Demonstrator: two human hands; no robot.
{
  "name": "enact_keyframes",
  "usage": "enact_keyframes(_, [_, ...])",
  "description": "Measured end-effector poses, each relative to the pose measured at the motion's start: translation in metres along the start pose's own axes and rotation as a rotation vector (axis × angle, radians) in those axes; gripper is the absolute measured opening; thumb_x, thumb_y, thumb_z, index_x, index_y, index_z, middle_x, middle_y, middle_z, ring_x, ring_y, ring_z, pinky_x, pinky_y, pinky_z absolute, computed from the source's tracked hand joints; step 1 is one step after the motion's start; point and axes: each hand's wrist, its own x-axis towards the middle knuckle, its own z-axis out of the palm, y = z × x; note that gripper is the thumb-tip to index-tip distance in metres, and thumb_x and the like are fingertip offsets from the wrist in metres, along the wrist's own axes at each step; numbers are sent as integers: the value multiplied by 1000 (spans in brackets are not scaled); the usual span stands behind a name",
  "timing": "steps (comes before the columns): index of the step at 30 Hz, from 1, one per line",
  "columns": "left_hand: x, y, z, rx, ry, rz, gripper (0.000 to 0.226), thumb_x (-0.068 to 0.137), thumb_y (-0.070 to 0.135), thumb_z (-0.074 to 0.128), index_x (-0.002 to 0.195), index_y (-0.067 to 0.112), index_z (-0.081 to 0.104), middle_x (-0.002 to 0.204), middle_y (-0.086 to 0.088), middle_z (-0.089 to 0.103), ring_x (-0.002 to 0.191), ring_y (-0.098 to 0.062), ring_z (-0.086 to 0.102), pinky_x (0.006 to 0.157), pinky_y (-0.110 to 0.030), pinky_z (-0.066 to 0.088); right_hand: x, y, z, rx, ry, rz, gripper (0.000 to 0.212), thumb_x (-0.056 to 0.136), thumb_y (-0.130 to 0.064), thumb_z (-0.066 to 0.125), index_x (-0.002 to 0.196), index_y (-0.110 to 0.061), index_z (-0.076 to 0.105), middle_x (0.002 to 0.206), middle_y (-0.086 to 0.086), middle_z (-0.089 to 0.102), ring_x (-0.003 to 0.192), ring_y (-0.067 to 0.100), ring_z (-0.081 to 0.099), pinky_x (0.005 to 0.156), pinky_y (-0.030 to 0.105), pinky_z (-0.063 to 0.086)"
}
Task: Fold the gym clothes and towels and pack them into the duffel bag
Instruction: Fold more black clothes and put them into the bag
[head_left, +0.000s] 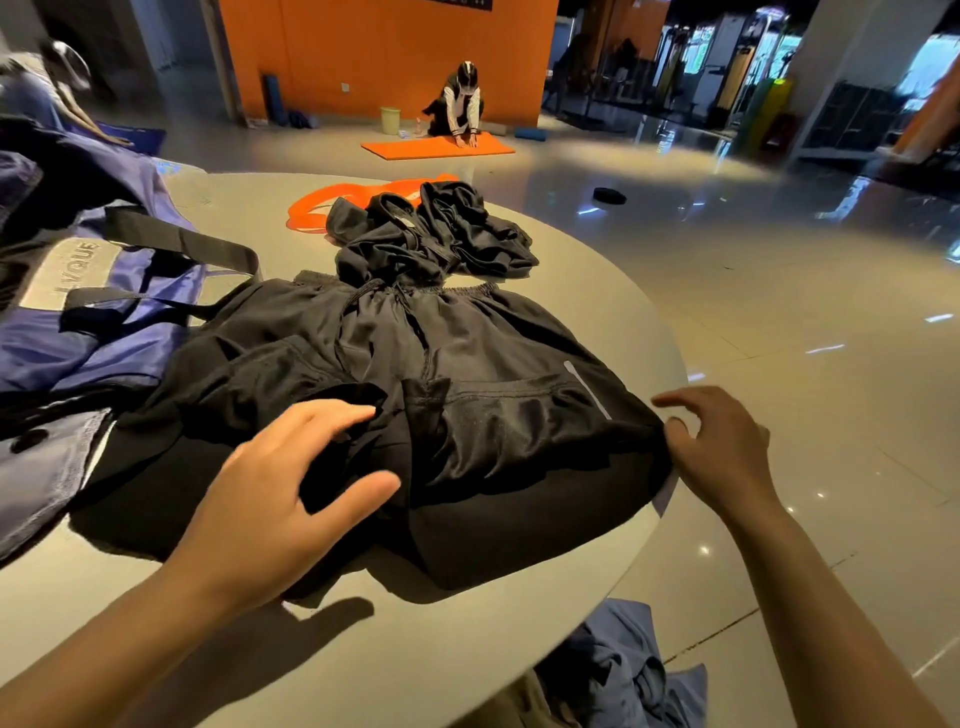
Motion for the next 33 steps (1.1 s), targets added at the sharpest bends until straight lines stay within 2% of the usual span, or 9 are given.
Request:
enact_keyframes(2, [19, 15, 2, 42, 53, -43, 77, 70, 82, 44, 130, 36, 53, 120, 22, 57, 115, -3, 53, 97, -42, 44, 4, -21, -2, 88, 46, -105, 21, 93, -17, 56, 111, -14, 66, 110, 5, 66, 96, 17, 57, 93, 40, 45])
enact_keyframes(7, [73, 29, 17, -20, -203, -196, 50, 83, 38, 71, 129, 33, 53, 130, 10, 57, 115, -10, 54, 92, -25, 42, 29, -56, 20, -21, -418, -152, 45, 91, -34, 61, 133, -27, 46, 124, 6, 61, 107, 26, 59, 100, 46, 44])
enact_keyframes(13, [30, 35, 4, -19, -244, 290, 46, 79, 26, 73, 119, 38, 56, 96, 20, 62, 93, 4, 56, 78, -24, 48, -6, -32, -15, 424, -165, -303, 40, 85, -14, 58, 116, -38, 55, 104, -18, 60, 94, -7, 55, 76, 6, 44])
enact_keyframes(16, [-10, 27, 5, 185, -322, 521, 33, 83, 36, 63, 116, 35, 58, 85, 21, 57, 87, -2, 55, 72, -30, 42, -50, 2, -31, 383, -214, -376, 44, 81, -14, 57, 101, -53, 58, 102, -25, 59, 98, -3, 54, 75, 8, 42])
enact_keyframes(19, [-44, 27, 10, 228, -232, 504, 17, 84, 39, 63, 97, 30, 70, 81, 18, 60, 83, -9, 59, 75, -33, 41, -87, 30, -26, 292, -277, -337, 56, 79, 8, 63, 93, -46, 60, 103, -23, 56, 100, 4, 55, 82, 18, 45])
enact_keyframes(24, [-55, 38, 16, 347, -35, 358, 25, 83, 38, 58, 89, 20, 74, 98, 1, 64, 99, -21, 56, 83, -36, 37, -106, 25, -17, 493, -194, -229, 18, 90, -30, 64, 98, -45, 61, 108, -22, 56, 102, 3, 58, 79, 11, 48])
enact_keyframes(27, [-46, 41, 21, 502, -48, 321, 35, 82, 45, 53, 91, 18, 74, 112, -6, 64, 110, -26, 52, 85, -40, 34, -105, 17, -8, 605, -238, -173, 25, 84, -51, 62, 106, -40, 62, 112, -18, 58, 106, 4, 58, 81, 14, 49])
enact_keyframes(31, [-38, 37, 26, 567, -73, 258, 38, 82, 44, 49, 92, 16, 72, 117, -8, 63, 113, -27, 51, 84, -40, 35, -104, 20, -1, 551, -104, -112, 44, 87, -2, 63, 96, -45, 63, 103, -16, 62, 91, 4, 61, 73, 15, 51])
enact_keyframes(33, [-36, 39, 26, 548, -27, 240, 35, 82, 42, 51, 90, 16, 72, 115, -7, 64, 111, -26, 52, 84, -40, 35, -102, 18, -1, 530, -53, -85, 43, 85, 2, 63, 93, -40, 63, 101, -12, 62, 85, 6, 63, 70, 17, 52])
